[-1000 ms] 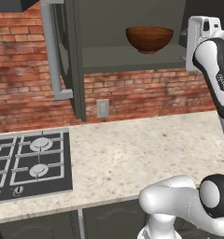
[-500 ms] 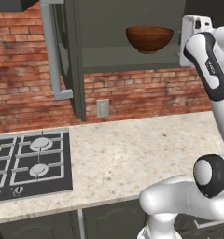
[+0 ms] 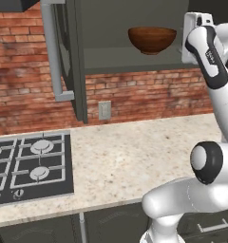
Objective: Pick up the bowls from the cabinet and place each bowl in front of a stool on the dining counter.
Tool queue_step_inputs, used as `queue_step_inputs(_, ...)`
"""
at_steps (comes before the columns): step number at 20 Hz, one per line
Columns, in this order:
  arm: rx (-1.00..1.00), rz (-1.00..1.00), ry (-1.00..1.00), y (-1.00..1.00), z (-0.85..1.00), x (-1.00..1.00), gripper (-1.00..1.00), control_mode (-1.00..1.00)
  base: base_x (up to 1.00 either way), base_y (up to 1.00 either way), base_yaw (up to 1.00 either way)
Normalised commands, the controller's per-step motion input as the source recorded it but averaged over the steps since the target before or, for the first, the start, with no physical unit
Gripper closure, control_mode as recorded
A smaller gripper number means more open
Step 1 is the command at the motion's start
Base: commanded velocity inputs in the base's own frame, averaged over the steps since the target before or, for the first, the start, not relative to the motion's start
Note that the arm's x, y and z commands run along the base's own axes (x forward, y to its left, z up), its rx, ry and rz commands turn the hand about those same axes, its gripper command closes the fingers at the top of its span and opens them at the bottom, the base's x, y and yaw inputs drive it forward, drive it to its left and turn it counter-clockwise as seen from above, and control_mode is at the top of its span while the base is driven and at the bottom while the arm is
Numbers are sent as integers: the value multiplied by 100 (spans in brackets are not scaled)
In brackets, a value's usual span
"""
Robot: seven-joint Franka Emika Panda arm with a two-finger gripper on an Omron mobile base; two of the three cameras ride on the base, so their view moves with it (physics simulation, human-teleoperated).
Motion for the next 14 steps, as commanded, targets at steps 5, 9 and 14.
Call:
queue_step_inputs(5, 0, 0, 0, 0, 3, 15, -100, -100, 0, 0, 0)
queue_step_inputs(9, -1, 0, 0, 3, 0, 16, -100, -100, 0, 0, 0)
queue_step_inputs(14, -1, 0, 0, 11, -9, 6, -100, -100, 0, 0, 0)
